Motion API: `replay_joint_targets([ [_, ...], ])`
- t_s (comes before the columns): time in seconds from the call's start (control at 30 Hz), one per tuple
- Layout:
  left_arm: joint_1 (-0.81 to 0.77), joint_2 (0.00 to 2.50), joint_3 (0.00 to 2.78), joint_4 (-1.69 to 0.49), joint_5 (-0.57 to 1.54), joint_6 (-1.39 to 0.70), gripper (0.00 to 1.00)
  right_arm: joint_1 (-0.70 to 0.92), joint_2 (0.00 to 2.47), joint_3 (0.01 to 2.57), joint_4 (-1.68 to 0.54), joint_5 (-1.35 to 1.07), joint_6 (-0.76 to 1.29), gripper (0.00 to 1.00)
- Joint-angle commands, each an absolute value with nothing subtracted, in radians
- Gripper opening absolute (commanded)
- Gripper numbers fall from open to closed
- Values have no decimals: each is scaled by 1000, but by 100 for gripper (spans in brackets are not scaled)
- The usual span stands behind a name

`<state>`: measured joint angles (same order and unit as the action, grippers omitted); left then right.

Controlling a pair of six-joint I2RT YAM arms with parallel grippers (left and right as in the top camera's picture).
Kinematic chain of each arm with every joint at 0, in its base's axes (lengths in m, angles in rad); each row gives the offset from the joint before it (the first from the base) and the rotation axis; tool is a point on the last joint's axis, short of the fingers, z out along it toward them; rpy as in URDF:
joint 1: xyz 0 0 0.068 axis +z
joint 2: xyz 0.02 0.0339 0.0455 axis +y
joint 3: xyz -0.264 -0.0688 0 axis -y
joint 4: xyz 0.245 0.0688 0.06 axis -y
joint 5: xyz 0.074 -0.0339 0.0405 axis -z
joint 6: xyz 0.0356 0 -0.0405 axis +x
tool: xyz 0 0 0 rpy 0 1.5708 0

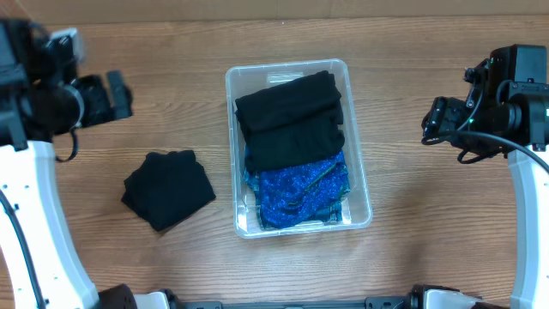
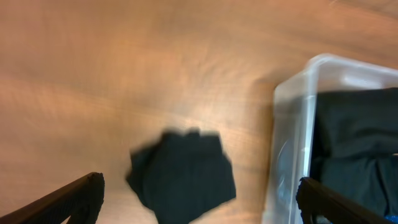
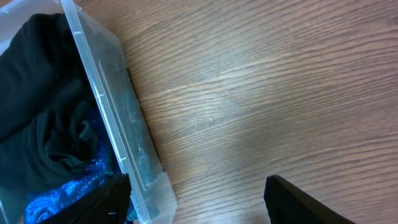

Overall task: Pack container
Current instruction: 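Release the cloth in the bin and withdraw the left gripper left, then grasp the last black folded cloth with the left gripper and lift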

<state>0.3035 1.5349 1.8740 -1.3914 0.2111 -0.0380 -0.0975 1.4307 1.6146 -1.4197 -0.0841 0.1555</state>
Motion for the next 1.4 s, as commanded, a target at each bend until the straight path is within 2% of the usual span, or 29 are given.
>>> replay_joint_targets([
  [0.0, 396, 1537, 1669, -1364, 327, -94, 100, -102, 1431, 1617, -1423, -68, 148, 73],
  [0.13, 469, 1537, 1463, -1214, 301, -109, 100, -102, 1431, 1617, -1430, -68, 148, 74],
  [0.3, 571, 1585, 1239, -1011, 374, -2, 100, -102, 1431, 1617, -1436, -68, 148, 74],
  [0.47, 622, 1688, 1158, -951, 376, 0, 100, -102, 1431, 1617, -1435, -68, 148, 73],
  [0.63, 615, 1785, 1145, -937, 397, 19, 100, -102, 1431, 1617, -1428, -69, 148, 74],
  [0.77, 615, 1851, 1145, -931, 497, 75, 100, -102, 1431, 1617, -1425, -69, 148, 74],
  [1.07, 601, 1930, 1132, -941, 502, 75, 100, -102, 1431, 1617, -1423, -69, 148, 73],
  [1.27, 519, 1955, 1117, -943, 507, 80, 100, -102, 1431, 1617, -1423, -69, 148, 73],
  [1.37, 457, 1957, 1115, -941, 508, 84, 95, -102, 1431, 1617, -1423, -69, 148, 73],
])
